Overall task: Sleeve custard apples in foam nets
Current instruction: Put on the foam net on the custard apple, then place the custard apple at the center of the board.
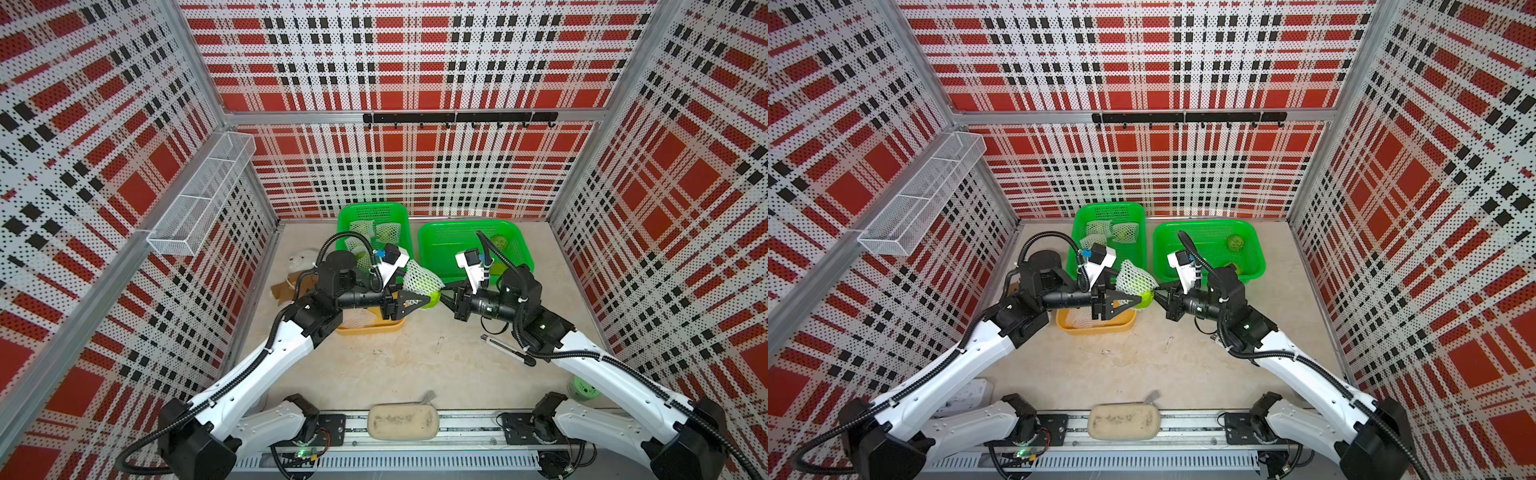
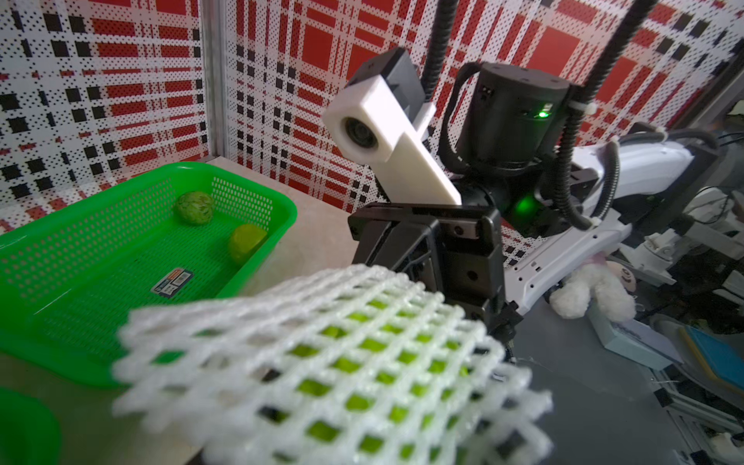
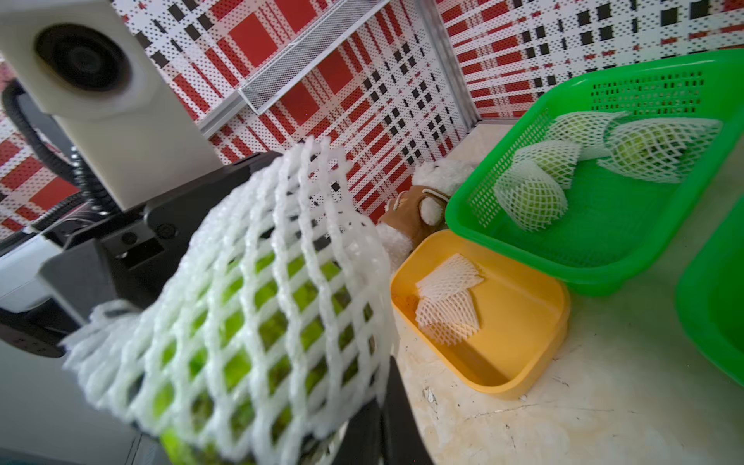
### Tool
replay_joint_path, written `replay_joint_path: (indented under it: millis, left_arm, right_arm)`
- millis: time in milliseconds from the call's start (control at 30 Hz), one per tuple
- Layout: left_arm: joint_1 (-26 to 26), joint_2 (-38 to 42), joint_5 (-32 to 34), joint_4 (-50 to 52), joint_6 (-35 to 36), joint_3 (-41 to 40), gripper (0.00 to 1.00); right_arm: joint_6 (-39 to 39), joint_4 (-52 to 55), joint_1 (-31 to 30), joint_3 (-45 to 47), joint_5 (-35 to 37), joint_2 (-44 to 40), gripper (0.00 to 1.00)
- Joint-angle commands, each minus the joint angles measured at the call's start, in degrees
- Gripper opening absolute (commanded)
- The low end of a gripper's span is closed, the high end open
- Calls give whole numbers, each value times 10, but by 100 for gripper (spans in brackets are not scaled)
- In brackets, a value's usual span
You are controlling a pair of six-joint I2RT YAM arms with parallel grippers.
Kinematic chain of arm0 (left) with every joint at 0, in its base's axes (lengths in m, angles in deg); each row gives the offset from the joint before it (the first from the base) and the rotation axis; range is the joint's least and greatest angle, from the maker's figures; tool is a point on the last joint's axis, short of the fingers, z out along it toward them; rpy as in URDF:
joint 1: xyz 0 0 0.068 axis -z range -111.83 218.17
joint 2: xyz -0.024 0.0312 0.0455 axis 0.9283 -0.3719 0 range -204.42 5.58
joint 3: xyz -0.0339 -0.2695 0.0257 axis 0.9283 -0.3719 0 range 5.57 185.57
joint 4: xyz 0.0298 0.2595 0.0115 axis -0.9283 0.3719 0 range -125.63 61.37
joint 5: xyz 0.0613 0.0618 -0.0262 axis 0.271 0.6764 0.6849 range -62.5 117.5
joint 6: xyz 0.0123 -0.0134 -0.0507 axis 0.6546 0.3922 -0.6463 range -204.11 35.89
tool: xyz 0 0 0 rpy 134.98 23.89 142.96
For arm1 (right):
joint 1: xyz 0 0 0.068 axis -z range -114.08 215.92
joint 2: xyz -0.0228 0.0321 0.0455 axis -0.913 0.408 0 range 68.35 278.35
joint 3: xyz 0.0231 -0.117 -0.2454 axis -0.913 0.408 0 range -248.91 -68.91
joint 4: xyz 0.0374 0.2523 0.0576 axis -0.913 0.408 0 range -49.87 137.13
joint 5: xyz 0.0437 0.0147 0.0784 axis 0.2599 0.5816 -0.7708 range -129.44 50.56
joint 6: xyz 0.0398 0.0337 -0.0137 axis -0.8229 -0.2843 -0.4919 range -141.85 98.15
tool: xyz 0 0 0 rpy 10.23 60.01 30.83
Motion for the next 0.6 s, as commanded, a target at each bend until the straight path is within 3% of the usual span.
replay_joint_path:
  millis: [0, 33, 100, 267, 567]
  left_arm:
    - [12, -11, 77, 56, 40, 9, 34]
    - [13, -15, 100, 70, 48, 14, 34]
    - [16, -26, 120, 88, 55, 23, 44]
    - [52, -102, 170, 85, 62, 27, 43]
    - [143, -255, 277, -63, 15, -18, 44]
  right_arm:
    - [-5, -37, -23, 15, 40, -30, 0]
    - [-4, -37, -24, 19, 46, -36, 0]
    - [-1, -28, -25, 25, 53, -38, 0]
    - [-9, -15, -25, 57, 75, -24, 0]
    - [-56, -48, -26, 210, 145, -29, 0]
